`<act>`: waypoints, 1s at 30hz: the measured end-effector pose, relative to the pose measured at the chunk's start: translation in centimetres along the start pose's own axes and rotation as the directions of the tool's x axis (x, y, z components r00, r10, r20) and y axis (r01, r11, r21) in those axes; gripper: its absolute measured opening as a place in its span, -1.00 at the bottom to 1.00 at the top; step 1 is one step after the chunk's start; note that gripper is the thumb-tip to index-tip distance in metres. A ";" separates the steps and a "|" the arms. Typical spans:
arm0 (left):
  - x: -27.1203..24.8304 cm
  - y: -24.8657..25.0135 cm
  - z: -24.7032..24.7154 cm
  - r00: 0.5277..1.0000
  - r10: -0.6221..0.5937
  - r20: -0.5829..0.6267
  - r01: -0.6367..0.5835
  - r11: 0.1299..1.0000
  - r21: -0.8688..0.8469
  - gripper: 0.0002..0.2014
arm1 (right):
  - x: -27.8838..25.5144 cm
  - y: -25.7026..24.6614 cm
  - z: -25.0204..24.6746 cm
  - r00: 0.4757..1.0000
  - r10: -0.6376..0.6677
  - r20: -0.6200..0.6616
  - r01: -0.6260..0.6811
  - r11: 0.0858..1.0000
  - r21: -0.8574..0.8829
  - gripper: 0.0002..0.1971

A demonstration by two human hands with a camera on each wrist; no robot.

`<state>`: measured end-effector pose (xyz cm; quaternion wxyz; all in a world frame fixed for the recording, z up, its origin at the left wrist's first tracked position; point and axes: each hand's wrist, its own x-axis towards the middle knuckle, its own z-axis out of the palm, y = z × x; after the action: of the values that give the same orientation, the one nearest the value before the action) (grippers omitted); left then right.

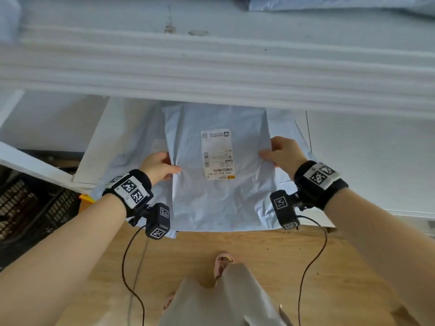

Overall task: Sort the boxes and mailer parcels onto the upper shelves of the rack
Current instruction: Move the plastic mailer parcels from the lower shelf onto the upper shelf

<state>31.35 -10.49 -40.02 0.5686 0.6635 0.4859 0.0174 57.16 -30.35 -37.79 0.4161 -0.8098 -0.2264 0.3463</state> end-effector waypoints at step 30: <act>-23.0 5.4 -12.6 0.730 0.682 0.045 -0.676 0.710 0.200 -0.83 | -31.0 -11.2 -0.7 0.797 -0.524 -0.300 0.486 0.852 -0.196 -0.84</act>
<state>15.28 -15.84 -19.23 0.4437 0.8494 0.2166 0.1861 36.44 -44.87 -16.66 0.4814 -0.7888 -0.3768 0.0635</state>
